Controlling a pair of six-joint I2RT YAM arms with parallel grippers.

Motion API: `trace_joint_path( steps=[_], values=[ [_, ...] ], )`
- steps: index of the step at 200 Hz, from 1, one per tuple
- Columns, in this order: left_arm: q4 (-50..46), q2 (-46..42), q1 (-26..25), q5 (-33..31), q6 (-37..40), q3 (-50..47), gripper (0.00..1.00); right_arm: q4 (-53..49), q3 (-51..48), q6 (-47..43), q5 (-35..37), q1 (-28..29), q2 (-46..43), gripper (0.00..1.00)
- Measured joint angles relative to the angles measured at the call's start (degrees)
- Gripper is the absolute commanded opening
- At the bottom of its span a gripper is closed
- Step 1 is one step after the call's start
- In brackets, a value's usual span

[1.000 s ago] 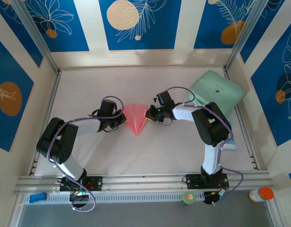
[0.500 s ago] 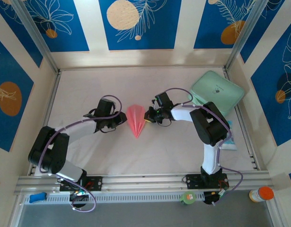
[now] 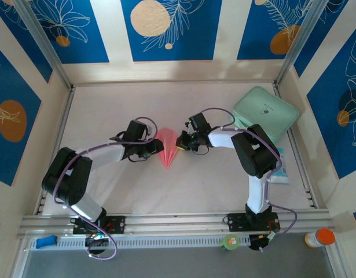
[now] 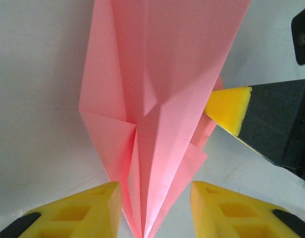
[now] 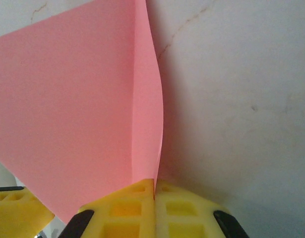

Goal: Fold a paper plane with a square sheet of paper (pick it up from the middle)
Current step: Move the paper plane to the top-center of the table.

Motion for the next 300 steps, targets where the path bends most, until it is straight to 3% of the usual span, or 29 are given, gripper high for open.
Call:
trace_joint_path(
  steps=[150,300],
  values=[
    [-3.45,4.5,-3.65,3.54,3.13,4.52,0.41,-0.15,0.09,0.0,0.0,0.0,0.07,0.02],
    [-15.89,11.32,-8.5,-4.31,11.89,14.84,0.51,-0.09,0.09,0.0,-0.22,0.0,0.07,0.02]
  ],
)
